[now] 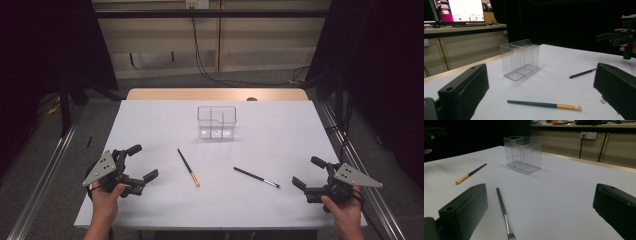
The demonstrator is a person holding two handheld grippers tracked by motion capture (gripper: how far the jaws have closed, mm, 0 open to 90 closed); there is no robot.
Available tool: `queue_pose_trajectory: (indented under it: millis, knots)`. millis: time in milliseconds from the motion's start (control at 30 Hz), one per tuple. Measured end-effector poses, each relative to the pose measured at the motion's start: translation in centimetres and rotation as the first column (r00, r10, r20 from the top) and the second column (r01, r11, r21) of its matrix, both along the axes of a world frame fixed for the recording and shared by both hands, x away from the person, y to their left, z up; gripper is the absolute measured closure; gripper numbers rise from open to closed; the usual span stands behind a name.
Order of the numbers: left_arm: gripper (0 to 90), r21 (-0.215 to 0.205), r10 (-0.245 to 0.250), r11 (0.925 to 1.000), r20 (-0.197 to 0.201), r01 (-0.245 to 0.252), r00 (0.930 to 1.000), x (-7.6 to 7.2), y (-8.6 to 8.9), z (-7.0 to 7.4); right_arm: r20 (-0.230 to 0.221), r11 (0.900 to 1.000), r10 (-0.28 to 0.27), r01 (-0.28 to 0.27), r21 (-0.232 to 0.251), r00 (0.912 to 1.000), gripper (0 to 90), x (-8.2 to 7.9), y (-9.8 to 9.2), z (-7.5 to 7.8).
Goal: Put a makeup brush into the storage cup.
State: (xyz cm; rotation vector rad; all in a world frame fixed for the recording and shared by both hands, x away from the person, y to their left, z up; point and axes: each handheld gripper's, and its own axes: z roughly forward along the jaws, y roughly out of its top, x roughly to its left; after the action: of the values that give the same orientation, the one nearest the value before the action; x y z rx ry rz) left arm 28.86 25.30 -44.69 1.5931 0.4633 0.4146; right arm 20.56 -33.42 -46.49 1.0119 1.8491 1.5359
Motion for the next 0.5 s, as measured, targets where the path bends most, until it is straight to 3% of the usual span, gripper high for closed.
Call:
queue_pose_trajectory:
  millis: [500]
  knots:
    - [0.0, -0.011, -0.031, 0.9995, 0.009, 0.031, 0.9995, 1.9, -2.2, 0.3, 0.000, 1.000, 0.005, -0.005, 0.002, 1.0000, 0.0, 0.0, 0.2, 0.0]
